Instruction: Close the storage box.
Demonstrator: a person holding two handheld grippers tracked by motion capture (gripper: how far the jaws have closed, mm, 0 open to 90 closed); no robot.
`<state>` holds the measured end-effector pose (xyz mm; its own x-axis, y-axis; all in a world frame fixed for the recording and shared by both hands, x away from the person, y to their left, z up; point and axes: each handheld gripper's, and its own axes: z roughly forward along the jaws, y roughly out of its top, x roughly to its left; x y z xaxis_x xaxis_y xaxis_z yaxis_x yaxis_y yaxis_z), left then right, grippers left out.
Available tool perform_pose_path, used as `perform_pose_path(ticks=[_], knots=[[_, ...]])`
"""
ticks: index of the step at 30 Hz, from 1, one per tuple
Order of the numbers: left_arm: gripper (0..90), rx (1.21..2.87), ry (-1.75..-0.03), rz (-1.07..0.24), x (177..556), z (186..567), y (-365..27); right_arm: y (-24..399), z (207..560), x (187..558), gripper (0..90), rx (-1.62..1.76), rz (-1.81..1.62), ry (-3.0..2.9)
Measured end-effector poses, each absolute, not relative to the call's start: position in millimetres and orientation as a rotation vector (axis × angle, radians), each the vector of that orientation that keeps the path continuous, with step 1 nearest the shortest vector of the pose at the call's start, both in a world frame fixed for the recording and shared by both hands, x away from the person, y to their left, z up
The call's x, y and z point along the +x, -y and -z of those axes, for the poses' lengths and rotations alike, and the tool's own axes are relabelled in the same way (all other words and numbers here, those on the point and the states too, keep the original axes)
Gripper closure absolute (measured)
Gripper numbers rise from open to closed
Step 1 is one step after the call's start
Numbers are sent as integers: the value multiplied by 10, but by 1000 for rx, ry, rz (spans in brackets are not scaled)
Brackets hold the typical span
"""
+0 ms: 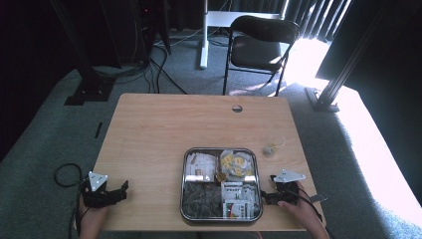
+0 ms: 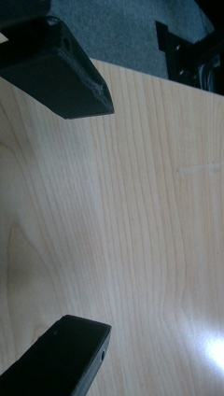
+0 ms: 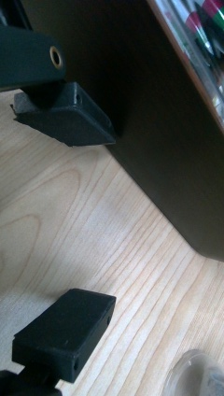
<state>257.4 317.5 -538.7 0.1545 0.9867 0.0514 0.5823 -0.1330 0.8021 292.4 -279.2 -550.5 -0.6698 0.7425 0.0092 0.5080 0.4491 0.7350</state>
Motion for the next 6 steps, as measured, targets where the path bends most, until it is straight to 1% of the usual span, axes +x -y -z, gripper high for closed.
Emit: perform_pose_path(ticks=[6], knots=[[0, 1802, -1507, -830, 2577, 5398, -3155, 2792, 5505, 2924, 183, 1068, -1053, -2390]])
